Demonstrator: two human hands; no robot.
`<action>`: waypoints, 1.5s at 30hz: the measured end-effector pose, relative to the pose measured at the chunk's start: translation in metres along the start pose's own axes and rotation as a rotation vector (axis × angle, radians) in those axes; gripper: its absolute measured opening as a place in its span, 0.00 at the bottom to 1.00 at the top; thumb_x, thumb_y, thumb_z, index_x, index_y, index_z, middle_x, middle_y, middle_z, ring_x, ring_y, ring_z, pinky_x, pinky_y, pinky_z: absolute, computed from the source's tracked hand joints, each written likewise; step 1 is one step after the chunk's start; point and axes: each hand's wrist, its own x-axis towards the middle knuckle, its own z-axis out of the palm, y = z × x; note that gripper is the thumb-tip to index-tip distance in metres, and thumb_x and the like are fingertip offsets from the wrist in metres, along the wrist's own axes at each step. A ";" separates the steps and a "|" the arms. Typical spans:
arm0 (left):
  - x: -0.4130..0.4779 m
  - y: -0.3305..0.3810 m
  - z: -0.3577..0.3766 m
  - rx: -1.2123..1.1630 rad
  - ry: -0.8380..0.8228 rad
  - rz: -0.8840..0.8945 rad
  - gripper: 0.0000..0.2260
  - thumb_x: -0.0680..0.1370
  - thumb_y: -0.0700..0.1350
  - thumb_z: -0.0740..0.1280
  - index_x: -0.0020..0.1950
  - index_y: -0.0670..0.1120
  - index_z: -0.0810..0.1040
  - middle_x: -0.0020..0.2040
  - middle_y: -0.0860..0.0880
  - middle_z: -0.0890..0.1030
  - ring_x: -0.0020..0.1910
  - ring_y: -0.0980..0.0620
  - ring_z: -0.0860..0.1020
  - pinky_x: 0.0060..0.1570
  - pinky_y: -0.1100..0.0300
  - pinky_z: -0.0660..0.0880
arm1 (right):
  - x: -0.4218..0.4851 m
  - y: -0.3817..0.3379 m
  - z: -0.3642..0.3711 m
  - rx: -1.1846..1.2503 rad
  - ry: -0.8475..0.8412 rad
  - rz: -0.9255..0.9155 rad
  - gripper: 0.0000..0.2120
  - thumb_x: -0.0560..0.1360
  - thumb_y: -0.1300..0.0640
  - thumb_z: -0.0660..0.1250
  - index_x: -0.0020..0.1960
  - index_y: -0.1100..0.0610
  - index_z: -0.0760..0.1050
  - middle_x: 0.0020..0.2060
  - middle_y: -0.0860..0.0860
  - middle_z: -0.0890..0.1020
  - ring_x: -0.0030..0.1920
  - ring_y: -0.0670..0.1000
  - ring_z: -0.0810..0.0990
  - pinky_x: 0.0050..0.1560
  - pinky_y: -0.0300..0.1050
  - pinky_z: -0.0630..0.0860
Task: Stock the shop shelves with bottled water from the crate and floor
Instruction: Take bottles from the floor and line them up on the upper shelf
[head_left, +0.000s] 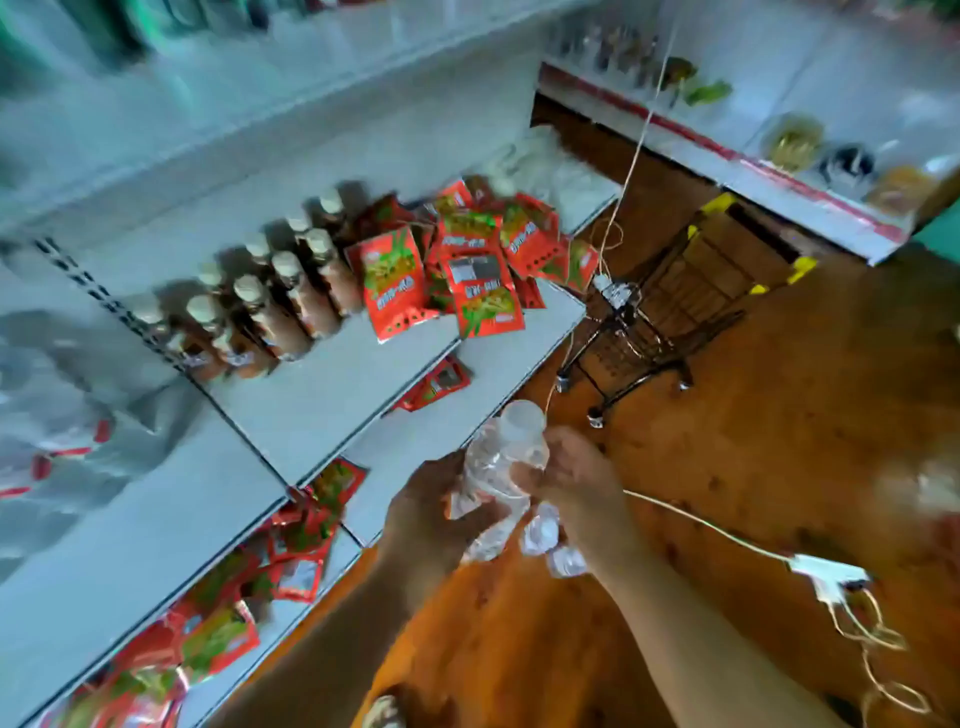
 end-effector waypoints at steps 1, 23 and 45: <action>-0.013 0.025 -0.019 0.009 0.034 0.029 0.28 0.58 0.62 0.70 0.57 0.58 0.77 0.52 0.58 0.80 0.51 0.58 0.79 0.49 0.60 0.75 | -0.003 -0.031 0.008 0.004 -0.038 -0.038 0.17 0.60 0.54 0.77 0.45 0.54 0.75 0.37 0.43 0.83 0.42 0.43 0.81 0.42 0.31 0.75; -0.255 0.181 -0.354 -0.112 0.939 0.382 0.20 0.63 0.47 0.71 0.53 0.56 0.74 0.48 0.53 0.84 0.47 0.52 0.82 0.53 0.55 0.77 | -0.134 -0.363 0.334 -0.015 -0.894 -0.504 0.10 0.62 0.54 0.74 0.41 0.56 0.77 0.40 0.51 0.83 0.40 0.50 0.82 0.37 0.40 0.77; -0.237 0.097 -0.501 0.094 1.296 0.079 0.21 0.69 0.45 0.74 0.61 0.50 0.76 0.52 0.52 0.78 0.47 0.52 0.79 0.47 0.60 0.73 | -0.092 -0.323 0.541 -0.076 -1.044 -0.398 0.06 0.72 0.53 0.70 0.48 0.51 0.78 0.46 0.48 0.84 0.49 0.48 0.82 0.49 0.42 0.77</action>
